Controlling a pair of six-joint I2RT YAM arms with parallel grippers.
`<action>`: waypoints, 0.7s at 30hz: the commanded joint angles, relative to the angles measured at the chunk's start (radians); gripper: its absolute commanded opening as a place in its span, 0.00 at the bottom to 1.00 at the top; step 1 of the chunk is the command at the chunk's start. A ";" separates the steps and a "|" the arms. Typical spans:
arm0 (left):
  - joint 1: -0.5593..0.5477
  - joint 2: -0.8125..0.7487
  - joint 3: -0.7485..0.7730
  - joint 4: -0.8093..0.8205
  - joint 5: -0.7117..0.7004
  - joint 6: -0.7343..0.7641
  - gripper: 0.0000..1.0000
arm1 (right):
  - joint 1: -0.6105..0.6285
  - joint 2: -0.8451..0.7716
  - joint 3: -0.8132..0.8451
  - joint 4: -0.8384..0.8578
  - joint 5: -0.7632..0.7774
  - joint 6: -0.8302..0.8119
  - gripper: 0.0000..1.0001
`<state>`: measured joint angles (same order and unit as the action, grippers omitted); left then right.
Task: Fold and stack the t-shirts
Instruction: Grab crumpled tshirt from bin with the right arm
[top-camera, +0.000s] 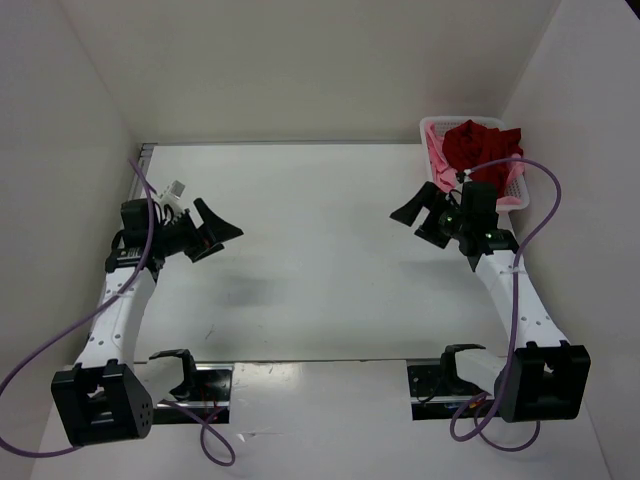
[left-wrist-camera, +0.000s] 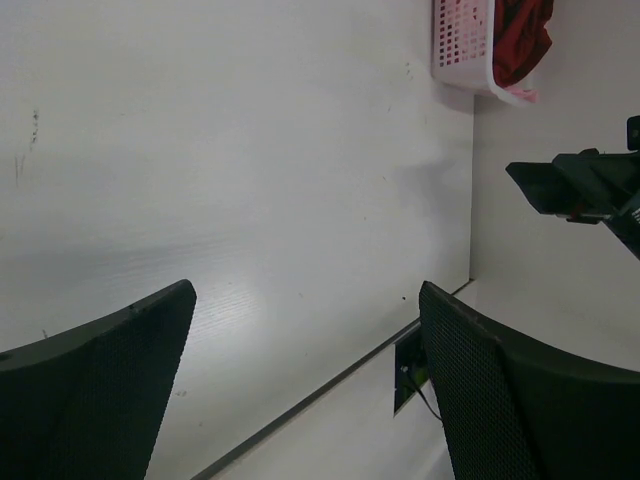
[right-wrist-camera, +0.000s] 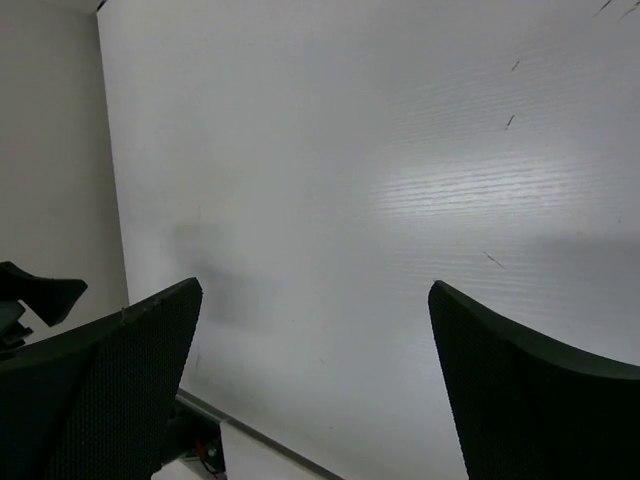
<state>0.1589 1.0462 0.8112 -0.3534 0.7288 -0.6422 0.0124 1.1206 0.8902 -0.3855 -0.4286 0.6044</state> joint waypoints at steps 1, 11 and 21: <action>0.005 0.005 -0.006 0.047 0.043 0.030 0.99 | -0.002 -0.016 0.035 -0.003 0.045 -0.012 0.99; -0.056 -0.015 -0.053 0.054 0.078 0.010 0.51 | -0.002 0.091 0.228 -0.030 0.198 0.008 0.27; -0.171 -0.057 -0.046 0.056 0.055 -0.008 0.27 | -0.155 0.453 0.669 -0.128 0.657 -0.060 0.21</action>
<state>0.0246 1.0306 0.7628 -0.3283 0.7792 -0.6472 -0.0719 1.4841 1.4384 -0.4759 0.0505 0.5785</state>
